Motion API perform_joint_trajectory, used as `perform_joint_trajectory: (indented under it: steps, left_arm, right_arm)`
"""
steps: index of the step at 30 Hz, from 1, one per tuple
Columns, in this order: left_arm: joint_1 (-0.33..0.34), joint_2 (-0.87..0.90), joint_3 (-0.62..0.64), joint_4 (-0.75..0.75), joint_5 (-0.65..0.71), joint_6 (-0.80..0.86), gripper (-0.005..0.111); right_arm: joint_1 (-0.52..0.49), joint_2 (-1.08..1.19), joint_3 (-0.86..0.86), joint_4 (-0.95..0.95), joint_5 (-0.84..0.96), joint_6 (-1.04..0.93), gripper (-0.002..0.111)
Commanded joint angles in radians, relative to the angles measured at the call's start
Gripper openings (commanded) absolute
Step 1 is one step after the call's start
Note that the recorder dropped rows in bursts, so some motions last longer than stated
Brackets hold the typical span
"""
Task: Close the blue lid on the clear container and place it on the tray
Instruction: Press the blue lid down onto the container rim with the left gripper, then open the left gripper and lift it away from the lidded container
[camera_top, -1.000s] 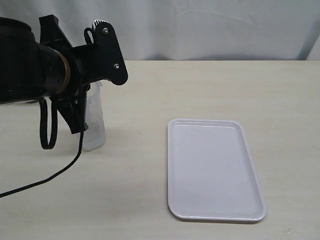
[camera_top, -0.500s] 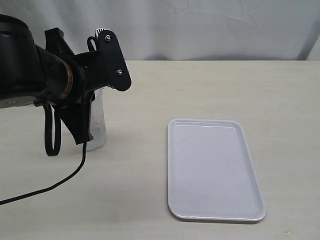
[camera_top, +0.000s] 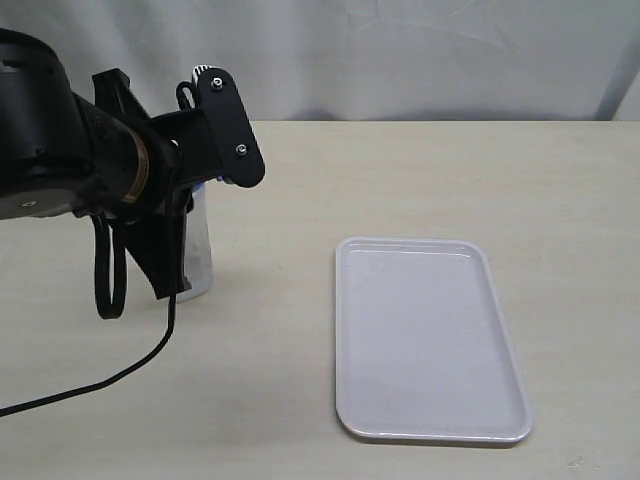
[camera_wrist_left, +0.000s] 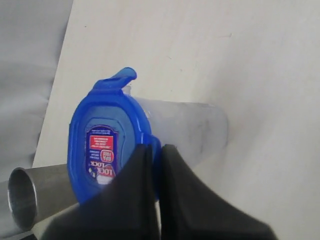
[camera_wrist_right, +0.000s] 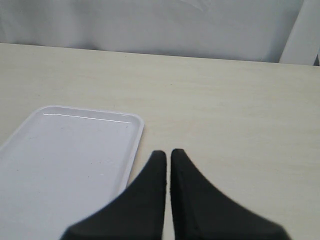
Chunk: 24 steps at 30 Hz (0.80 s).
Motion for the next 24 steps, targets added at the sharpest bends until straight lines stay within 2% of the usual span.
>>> perform_joint_trajectory:
  steps: [1,8,10,12,13,16,24]
  left_arm:
    - [-0.001,0.002,0.0,-0.064,-0.003,0.047,0.0]
    - [0.001,0.002,0.0,-0.063,-0.005,0.045,0.0]
    - [0.023,0.002,0.0,-0.063,-0.025,0.03,0.007]
    - [0.043,0.002,0.0,-0.064,-0.031,0.022,0.022]
    - [0.046,0.002,0.0,-0.066,-0.031,0.022,0.033]
    - [0.046,0.002,0.0,-0.08,-0.04,0.028,0.047]
    - [0.044,-0.033,-0.002,-0.108,-0.067,-0.008,0.048]
  right_arm:
    - [0.004,-0.004,0.003,-0.008,-0.003,-0.001,0.004]
    - [0.004,-0.004,0.003,-0.008,-0.003,-0.001,0.004]
    - [0.004,-0.004,0.003,-0.008,-0.003,-0.001,0.004]
    - [0.004,-0.004,0.003,-0.008,-0.003,-0.001,0.004]
    - [0.004,-0.004,0.003,-0.008,-0.003,-0.001,0.004]
    - [0.004,-0.004,0.003,-0.008,-0.003,-0.001,0.004]
    - [0.004,-0.004,0.003,-0.008,-0.003,-0.001,0.004]
